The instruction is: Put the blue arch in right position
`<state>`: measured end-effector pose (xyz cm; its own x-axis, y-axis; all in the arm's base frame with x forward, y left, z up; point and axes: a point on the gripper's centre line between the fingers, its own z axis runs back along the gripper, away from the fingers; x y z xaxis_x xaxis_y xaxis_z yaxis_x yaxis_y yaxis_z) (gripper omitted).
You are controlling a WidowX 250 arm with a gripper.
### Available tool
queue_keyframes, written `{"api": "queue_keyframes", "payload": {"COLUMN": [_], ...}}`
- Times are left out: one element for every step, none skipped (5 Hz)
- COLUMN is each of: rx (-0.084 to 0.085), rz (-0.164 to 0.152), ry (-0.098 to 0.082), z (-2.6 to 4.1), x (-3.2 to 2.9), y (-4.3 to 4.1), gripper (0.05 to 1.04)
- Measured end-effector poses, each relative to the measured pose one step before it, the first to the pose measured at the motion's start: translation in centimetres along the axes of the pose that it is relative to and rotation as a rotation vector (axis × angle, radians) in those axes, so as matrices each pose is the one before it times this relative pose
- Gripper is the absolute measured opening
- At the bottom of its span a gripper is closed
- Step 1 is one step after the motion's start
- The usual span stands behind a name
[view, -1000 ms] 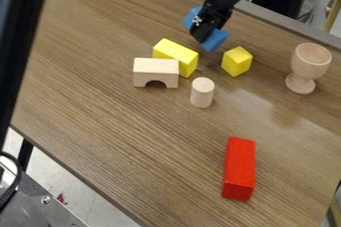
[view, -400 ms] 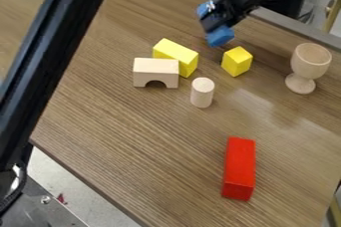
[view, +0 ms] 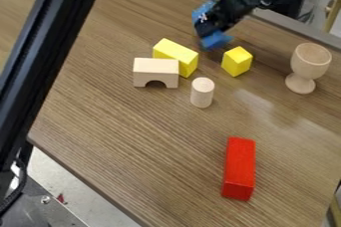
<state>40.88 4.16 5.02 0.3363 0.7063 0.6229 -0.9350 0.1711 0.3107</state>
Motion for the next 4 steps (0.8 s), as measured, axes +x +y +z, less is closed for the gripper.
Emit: {"api": "queue_keyframes", "payload": {"rx": [0.0368,0.0324,0.0653,0.0534], "rz": [-0.0522,-0.0806,-0.1291,-0.1641], "ry": [-0.0718,-0.0244,-0.0234,0.0084], "z": [-1.048,-0.217,-0.277,-0.278], "x": [0.116,0.211,0.101,-0.322], "y": [-0.165,-0.291,-0.079,0.278], "gripper": [0.285,0.285,0.285,0.285]}}
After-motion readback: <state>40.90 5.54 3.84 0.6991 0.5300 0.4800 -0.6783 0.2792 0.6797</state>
